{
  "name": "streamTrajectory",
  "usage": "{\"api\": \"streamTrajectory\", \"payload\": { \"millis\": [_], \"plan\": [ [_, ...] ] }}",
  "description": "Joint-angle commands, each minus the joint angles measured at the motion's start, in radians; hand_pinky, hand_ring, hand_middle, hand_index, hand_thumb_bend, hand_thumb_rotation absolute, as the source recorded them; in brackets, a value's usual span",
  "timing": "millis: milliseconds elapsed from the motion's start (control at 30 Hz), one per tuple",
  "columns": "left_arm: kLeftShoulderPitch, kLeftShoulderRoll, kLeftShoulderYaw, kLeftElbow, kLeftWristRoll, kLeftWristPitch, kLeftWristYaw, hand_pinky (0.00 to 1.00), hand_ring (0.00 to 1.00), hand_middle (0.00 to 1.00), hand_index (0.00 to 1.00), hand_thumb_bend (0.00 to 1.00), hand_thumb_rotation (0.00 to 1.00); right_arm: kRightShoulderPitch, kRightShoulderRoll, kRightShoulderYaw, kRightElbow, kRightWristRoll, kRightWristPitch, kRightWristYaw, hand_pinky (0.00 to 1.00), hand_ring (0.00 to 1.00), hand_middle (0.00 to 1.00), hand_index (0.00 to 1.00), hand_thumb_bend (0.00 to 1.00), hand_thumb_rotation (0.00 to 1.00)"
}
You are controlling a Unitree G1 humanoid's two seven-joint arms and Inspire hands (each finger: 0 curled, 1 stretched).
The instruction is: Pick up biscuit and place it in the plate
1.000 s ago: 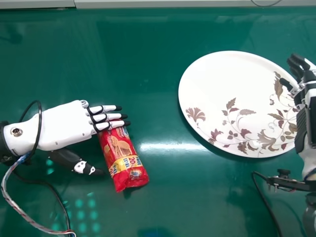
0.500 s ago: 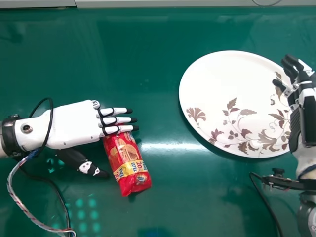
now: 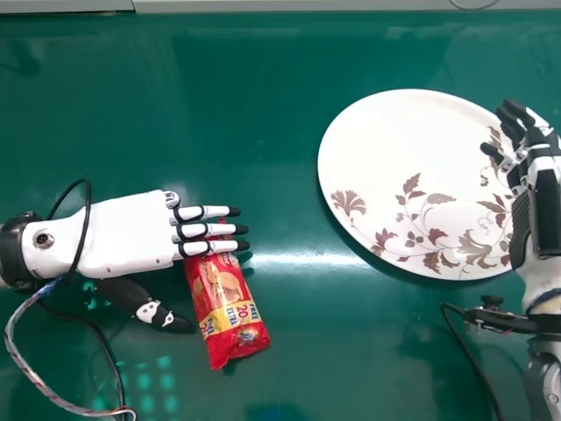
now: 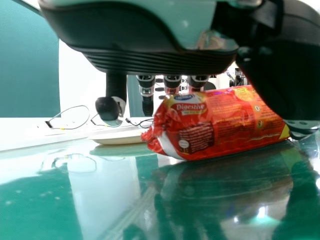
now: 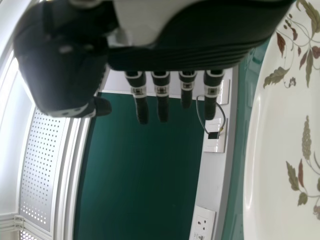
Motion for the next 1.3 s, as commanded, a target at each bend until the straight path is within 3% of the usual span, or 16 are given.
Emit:
{"api": "streamTrajectory", "payload": {
  "millis": [0, 67, 267, 467, 567, 633, 767, 1000, 1167, 1267],
  "plan": [
    [0.020, 0.020, -0.004, -0.025, -0.021, -0.013, 0.015, 0.00, 1.00, 1.00, 1.00, 0.89, 0.29, 0.004, -0.002, -0.003, 0.009, 0.011, 0.005, 0.004, 0.89, 0.93, 0.93, 0.91, 0.36, 0.36],
    [0.029, 0.019, 0.004, -0.031, -0.043, -0.022, 0.024, 0.00, 1.00, 1.00, 1.00, 0.81, 0.29, 0.003, -0.003, -0.004, 0.011, 0.010, 0.006, 0.003, 0.89, 0.93, 0.93, 0.91, 0.37, 0.36],
    [0.040, 0.029, 0.025, -0.046, -0.084, -0.040, 0.022, 0.00, 1.00, 1.00, 1.00, 0.84, 0.25, 0.002, -0.006, -0.004, 0.021, 0.005, -0.004, 0.007, 0.88, 0.92, 0.93, 0.91, 0.39, 0.41],
    [0.044, 0.026, 0.035, -0.051, -0.106, -0.057, 0.018, 0.00, 1.00, 1.00, 1.00, 0.78, 0.24, 0.002, -0.002, 0.002, 0.022, 0.003, -0.005, 0.005, 0.88, 0.92, 0.92, 0.91, 0.39, 0.40],
    [0.039, 0.024, 0.037, -0.059, -0.104, -0.065, 0.006, 0.00, 1.00, 1.00, 1.00, 0.78, 0.23, 0.005, 0.000, 0.004, 0.018, 0.001, 0.002, 0.001, 0.88, 0.92, 0.92, 0.90, 0.40, 0.40],
    [0.028, 0.018, 0.031, -0.063, -0.094, -0.075, -0.009, 0.00, 1.00, 1.00, 1.00, 0.69, 0.20, 0.006, -0.001, 0.008, 0.016, -0.006, 0.003, -0.001, 0.87, 0.92, 0.92, 0.91, 0.38, 0.39],
    [0.007, 0.008, 0.014, -0.067, -0.065, -0.086, -0.022, 0.00, 1.00, 1.00, 0.97, 0.69, 0.18, 0.007, 0.001, 0.013, 0.017, -0.017, -0.004, -0.002, 0.88, 0.92, 0.93, 0.91, 0.38, 0.40],
    [-0.019, -0.010, -0.017, -0.041, -0.056, -0.129, -0.053, 0.00, 1.00, 1.00, 0.97, 0.66, 0.24, 0.010, 0.011, 0.022, 0.005, -0.019, 0.005, -0.012, 0.86, 0.91, 0.92, 0.90, 0.39, 0.38],
    [-0.037, -0.016, -0.035, -0.028, -0.055, -0.156, -0.123, 0.00, 1.00, 1.00, 0.94, 0.59, 0.28, 0.009, 0.010, 0.025, -0.002, -0.024, 0.011, -0.019, 0.86, 0.91, 0.92, 0.90, 0.40, 0.42],
    [-0.043, -0.024, -0.046, -0.016, -0.046, -0.167, -0.136, 0.00, 1.00, 0.97, 0.92, 0.62, 0.28, 0.007, 0.014, 0.024, -0.002, -0.014, 0.009, -0.020, 0.85, 0.91, 0.92, 0.90, 0.41, 0.41]
  ]
}}
